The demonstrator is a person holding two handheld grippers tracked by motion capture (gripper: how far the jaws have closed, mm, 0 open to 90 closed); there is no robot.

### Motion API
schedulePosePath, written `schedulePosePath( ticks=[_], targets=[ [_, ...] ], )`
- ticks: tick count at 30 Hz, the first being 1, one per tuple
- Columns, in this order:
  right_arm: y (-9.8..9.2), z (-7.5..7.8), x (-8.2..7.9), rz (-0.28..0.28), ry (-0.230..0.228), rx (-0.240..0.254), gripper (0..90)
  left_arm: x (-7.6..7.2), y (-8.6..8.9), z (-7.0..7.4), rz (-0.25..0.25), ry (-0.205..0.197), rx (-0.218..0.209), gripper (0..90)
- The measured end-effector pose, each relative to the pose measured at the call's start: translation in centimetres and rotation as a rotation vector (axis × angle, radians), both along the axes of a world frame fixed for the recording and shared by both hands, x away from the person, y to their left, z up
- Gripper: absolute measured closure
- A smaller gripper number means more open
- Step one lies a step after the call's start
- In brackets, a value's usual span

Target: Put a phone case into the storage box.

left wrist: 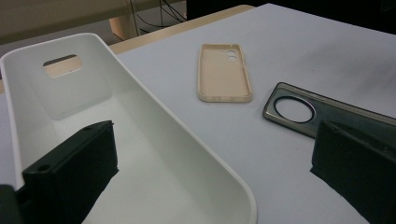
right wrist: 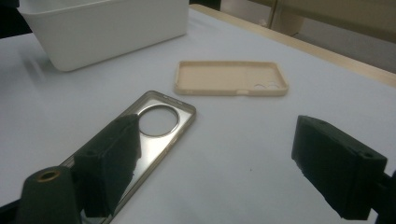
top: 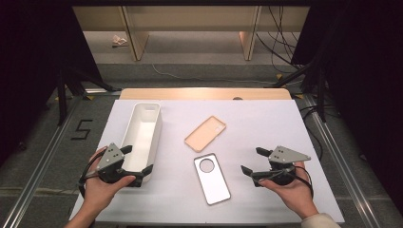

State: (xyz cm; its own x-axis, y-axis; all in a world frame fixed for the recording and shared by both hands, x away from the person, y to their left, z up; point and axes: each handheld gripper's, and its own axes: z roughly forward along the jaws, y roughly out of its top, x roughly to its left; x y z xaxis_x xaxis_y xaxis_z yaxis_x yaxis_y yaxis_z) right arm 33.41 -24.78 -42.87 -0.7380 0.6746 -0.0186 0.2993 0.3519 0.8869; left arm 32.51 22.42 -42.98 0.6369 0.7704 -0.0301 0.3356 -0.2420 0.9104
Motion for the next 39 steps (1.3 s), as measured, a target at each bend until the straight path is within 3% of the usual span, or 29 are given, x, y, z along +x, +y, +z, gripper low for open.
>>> schedulePosePath(
  ticks=[12, 16, 19, 22, 28, 29, 39],
  targets=[
    [0.1, -0.1, 0.0, 0.004, -0.004, -0.016, 19.4, 0.0, 0.1, 0.1, 0.002, -0.002, 0.0, 0.0],
    [0.1, -0.4, -0.1, 0.039, 0.019, -0.058, 48.8, -0.1, 0.1, 0.1, 0.0, -0.004, -0.003, 0.0],
    [0.2, -0.7, -0.1, 0.08, 0.087, -0.093, 75.9, -0.1, 0.1, 0.1, 0.001, -0.005, -0.003, 0.0],
    [0.7, -1.2, -0.2, 0.11, 0.122, -0.167, 90.0, -0.1, 0.1, 0.2, 0.001, -0.006, -0.002, 0.1],
    [1.8, -2.0, -0.1, 0.15, 0.202, -0.239, 90.0, -0.1, 0.0, 0.2, 0.001, -0.005, -0.001, 0.4],
    [2.4, -2.5, 0.0, 0.167, 0.247, -0.271, 90.0, -0.1, 0.0, 0.2, -0.001, -0.005, -0.002, 0.4],
    [4.1, -3.5, 0.2, 0.227, 0.34, -0.325, 90.0, -0.1, 0.0, 0.2, -0.003, -0.007, -0.002, 0.5]
  ],
)
